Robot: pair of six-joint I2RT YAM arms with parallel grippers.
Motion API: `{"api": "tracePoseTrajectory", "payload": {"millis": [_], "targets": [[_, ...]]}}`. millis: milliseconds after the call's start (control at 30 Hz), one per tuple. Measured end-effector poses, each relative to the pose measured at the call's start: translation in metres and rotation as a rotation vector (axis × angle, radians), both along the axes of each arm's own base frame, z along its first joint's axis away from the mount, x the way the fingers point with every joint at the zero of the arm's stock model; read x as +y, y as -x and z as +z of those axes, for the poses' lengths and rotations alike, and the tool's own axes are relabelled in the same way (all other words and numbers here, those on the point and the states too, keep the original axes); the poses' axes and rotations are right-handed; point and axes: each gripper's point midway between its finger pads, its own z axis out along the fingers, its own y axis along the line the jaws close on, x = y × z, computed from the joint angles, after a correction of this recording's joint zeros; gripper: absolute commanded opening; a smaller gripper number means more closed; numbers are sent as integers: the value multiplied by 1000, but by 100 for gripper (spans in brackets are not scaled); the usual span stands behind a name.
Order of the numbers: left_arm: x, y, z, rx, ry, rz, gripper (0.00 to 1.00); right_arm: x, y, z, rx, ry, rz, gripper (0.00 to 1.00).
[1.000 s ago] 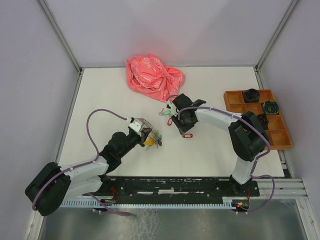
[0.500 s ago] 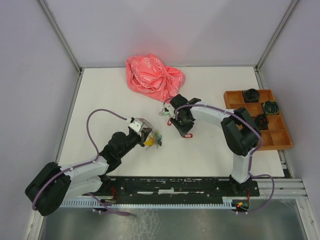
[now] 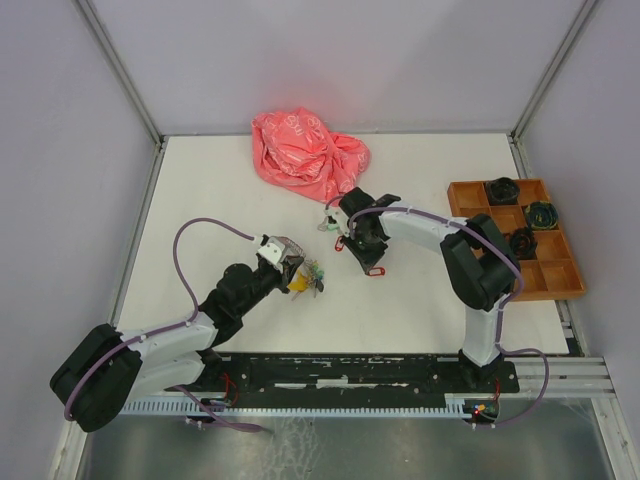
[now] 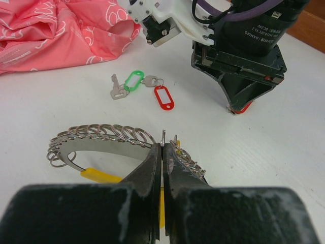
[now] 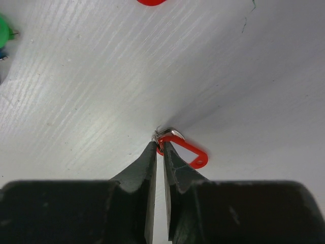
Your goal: Put the keys on the keyring
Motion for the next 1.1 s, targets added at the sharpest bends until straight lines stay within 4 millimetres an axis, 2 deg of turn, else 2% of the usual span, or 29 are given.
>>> {"api": "tracePoseTrajectory", "payload": {"millis": [200,433,700,867,1100], "targets": [[0,0,0,0,0,0,3,-1,1,-5,13,10,4,14],[0,0,0,0,0,0,3,-1,0,-6,16,14,8,1],[-1,1,0,0,0,-8,3,-2,-1,-2,0,13,21,1],[-5,4,2,-4,7,-37,3,-2,-2,23,-52,-21,34,1],[-16,12,10,-37,22,-118,3,-2,3,73,-163,-124,72,1]]}}
